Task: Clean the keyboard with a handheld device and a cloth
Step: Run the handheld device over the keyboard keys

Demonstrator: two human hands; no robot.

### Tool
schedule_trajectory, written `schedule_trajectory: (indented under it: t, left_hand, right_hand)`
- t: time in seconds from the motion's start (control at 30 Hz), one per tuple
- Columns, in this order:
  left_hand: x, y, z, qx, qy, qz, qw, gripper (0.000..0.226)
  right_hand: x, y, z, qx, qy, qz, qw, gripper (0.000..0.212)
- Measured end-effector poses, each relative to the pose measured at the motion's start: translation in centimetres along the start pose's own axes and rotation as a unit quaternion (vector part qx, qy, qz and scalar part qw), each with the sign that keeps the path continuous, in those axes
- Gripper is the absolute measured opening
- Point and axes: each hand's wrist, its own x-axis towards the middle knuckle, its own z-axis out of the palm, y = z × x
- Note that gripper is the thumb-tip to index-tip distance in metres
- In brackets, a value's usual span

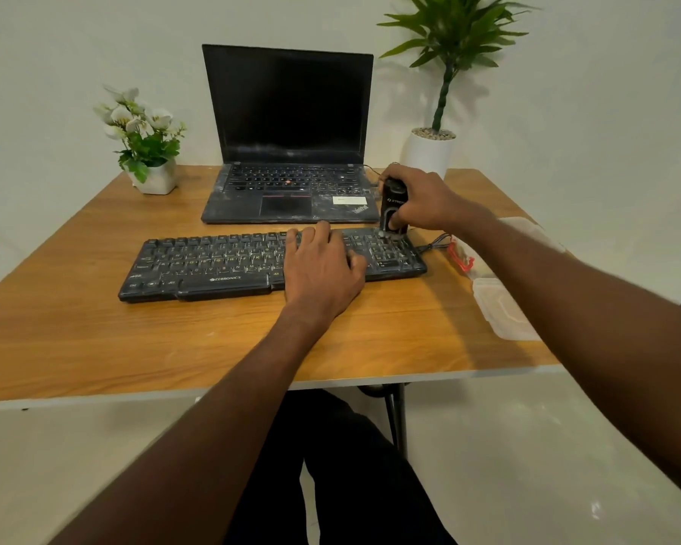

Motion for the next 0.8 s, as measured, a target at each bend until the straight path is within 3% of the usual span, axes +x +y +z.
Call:
schedule_trajectory:
  t: [0.1,0.17,0.33,0.43,0.57,0.63,0.8]
  left_hand:
    - [-0.1,0.0,-0.1,-0.005,-0.001,-0.001,1.000,0.054]
    - [0.0,0.0,0.0,-0.004,0.003,0.001,1.000,0.055]
    - [0.1,-0.1,0.1,-0.005,0.002,-0.002,1.000,0.053]
    - [0.0,0.0,0.1,-0.005,0.010,0.000,1.000,0.052]
    - [-0.1,0.0,0.1,-0.008,0.007,-0.005,1.000,0.052]
    - [0.0,0.1,0.1,-0.011,0.005,-0.007,1.000,0.053]
    - [0.1,0.1,0.2,-0.014,-0.001,-0.019,1.000,0.054]
  right_hand:
    - [0.3,-0.2,0.3,-0.031,0.065,-0.006,0.997,0.059]
    - [0.1,-0.2,0.0,0.010,0.062,-0.013,0.998,0.061]
    - [-0.8,-0.4,-2.0,-0.027,-0.095,-0.010,0.995,0.062]
    - [-0.5,-1.0,-3.4,-0.042,-0.147,0.014,0.988,0.061]
    - [0.0,-0.9,-1.8,-0.035,-0.031,-0.008,0.999,0.063]
    - [-0.3,-0.1,-1.0,-0.027,-0.025,-0.009,0.999,0.063]
    - [-1.8,-0.5,-4.2,0.040,-0.228,0.037,0.972,0.058]
